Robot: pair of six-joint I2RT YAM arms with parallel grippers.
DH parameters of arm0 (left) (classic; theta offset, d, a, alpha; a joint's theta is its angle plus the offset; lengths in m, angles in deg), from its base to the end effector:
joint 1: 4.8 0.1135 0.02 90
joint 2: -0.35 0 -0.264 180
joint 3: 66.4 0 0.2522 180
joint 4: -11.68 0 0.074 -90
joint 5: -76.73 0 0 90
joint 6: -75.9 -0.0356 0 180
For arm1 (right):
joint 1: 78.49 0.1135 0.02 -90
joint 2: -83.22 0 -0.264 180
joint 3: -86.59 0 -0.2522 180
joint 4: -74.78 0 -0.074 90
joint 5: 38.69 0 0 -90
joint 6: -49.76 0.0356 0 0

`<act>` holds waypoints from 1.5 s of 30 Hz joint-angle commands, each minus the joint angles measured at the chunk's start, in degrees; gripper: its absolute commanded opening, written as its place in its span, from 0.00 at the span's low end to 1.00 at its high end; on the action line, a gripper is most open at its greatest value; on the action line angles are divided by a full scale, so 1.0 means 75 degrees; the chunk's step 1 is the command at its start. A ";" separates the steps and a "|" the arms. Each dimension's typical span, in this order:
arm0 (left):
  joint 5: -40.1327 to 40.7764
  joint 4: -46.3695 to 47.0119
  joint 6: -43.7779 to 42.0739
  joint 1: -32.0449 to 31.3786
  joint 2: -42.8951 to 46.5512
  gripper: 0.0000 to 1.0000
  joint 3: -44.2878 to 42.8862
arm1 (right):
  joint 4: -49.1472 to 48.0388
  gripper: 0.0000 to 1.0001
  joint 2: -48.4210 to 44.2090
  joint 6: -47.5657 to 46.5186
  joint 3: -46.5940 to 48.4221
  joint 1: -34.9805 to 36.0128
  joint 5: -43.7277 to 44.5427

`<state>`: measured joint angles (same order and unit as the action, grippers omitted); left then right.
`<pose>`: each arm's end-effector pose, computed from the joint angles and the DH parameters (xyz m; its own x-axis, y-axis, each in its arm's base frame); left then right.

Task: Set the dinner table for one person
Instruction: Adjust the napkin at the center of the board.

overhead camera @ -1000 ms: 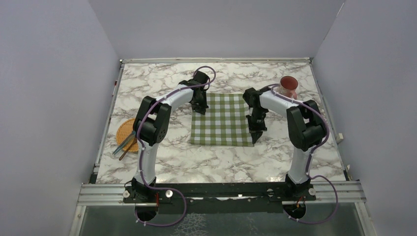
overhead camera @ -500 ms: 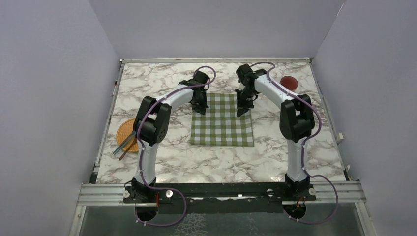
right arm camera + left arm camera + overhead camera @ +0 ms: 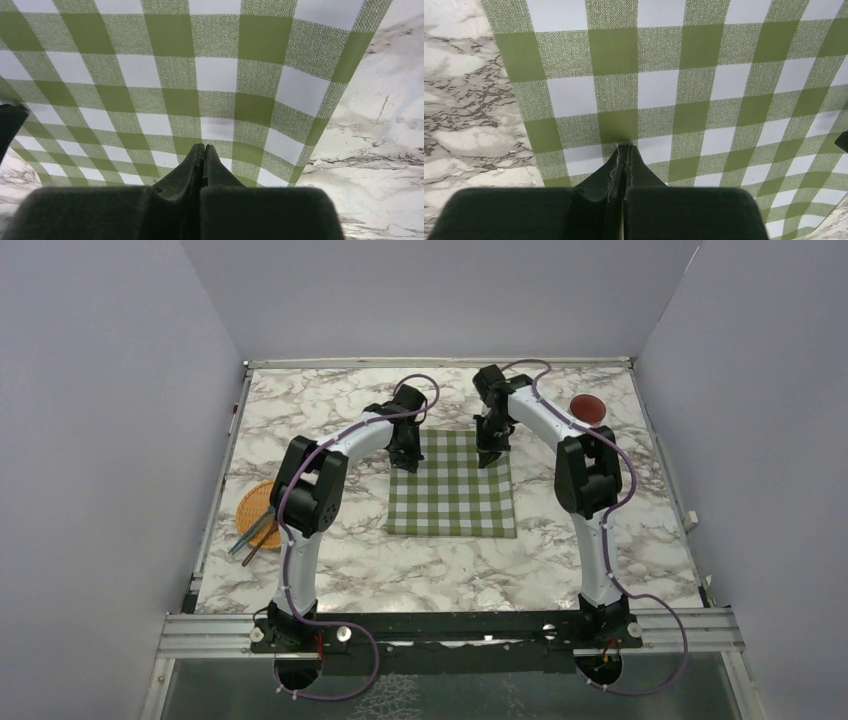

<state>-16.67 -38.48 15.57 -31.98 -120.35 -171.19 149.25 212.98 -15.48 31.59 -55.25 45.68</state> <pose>0.3920 -0.2037 0.1712 -0.9428 -0.0713 -0.3256 0.0123 0.9687 -0.2479 0.4219 0.1850 0.1880 -0.9912 0.0280 -0.1293 0.0062 0.9861 0.1658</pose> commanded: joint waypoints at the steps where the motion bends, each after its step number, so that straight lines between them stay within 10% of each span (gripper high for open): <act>1: 0.0719 -0.0170 -0.0183 0.0003 0.0708 0.00 -0.0139 | 0.0036 0.01 -0.0356 -0.0051 -0.0212 -0.0029 -0.0030; 10: 0.1446 -0.1110 -0.0373 0.0003 0.1872 0.00 -0.0616 | -0.0233 0.02 -0.1139 -0.0500 -0.0611 -0.0028 -0.1133; 16: 0.2938 -0.1844 -0.0432 0.0063 0.2550 0.06 -0.0959 | -0.0823 0.35 -0.1745 -0.0849 -0.0817 0.0007 -0.2708; 28: 0.5032 -0.2124 -0.1901 0.0632 0.3810 0.95 -0.0257 | -0.0661 0.78 -0.0969 -0.0765 0.0839 0.1173 -0.3528; 36: 0.5465 -0.2174 -0.2459 0.1271 0.4741 0.99 0.0754 | -0.0408 0.98 -0.0415 -0.0523 0.1377 0.1850 -0.3761; 45: 0.4981 -0.3323 -0.0820 0.2634 0.5126 0.99 0.1417 | -0.0816 0.96 -0.0387 -0.0570 0.0816 0.1981 -0.4404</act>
<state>21.08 -57.30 2.78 -15.98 -82.30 -161.11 144.05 209.24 -19.29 37.75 -40.82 17.20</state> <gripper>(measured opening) 0.989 0.970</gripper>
